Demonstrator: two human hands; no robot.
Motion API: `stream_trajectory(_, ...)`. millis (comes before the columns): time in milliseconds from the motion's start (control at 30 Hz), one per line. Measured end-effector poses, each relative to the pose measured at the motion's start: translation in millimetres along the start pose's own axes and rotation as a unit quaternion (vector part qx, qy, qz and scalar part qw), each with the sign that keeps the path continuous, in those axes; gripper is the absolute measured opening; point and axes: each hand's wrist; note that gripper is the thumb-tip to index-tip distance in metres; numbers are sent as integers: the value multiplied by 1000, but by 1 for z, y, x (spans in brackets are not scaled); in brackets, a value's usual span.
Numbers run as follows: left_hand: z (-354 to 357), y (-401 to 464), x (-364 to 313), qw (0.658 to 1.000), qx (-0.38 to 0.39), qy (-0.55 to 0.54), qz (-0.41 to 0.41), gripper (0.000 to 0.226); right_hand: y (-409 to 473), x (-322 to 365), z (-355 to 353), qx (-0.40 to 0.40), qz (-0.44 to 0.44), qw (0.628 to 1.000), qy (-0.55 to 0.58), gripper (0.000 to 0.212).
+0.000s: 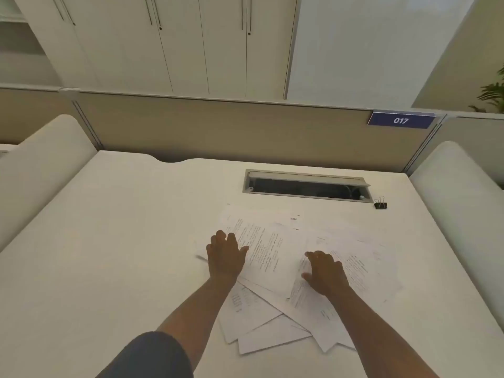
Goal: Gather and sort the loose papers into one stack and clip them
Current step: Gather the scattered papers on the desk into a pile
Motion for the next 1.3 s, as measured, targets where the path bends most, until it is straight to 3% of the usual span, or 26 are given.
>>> stream_trajectory(67, 3, 2, 3, 992, 80, -46, -89, 56, 5, 1, 2, 33, 26, 999, -5, 74)
stream_trajectory(233, 16, 15, 16, 949, 136, -150, -240, 94, 20, -3, 10, 76, 71, 994, 19, 102)
stream_trajectory(500, 16, 43, 39, 909, 189, -203, -310, 120, 36, -7, 4, 84, 110, 990, 35, 113)
stream_trajectory(633, 14, 55, 64, 901, 190, -251, -299, 98, 42, -11, 2, 87, 119, 985, 86, 96)
stream_trajectory(800, 4, 52, 94, 911, 199, -279, -228, 56, 44, -22, 0, 19, 105, 978, 178, 13)
stream_trajectory(933, -2, 45, 102, 934, 182, -258, -166, 41, 40, -30, 2, -17, 68, 965, 255, 10)
stream_trajectory(1000, -3, 41, 104, 938, 170, -267, -139, 45, 37, -33, 2, -32, 63, 961, 266, 9)
stream_trajectory(1200, -12, 26, 106, 916, 177, -352, -74, 87, 31, -39, 0, -41, 45, 946, 318, 12)
stream_trajectory(1300, -19, 13, 101, 896, 150, -408, -88, 99, 24, -39, 0, -28, 21, 936, 350, 4)
Point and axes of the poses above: each hand's wrist, its own y-axis towards the middle knuckle, its own z-axis out of the palm, x = y × z, and after that the axes turned 12 degrees about x, right-handed
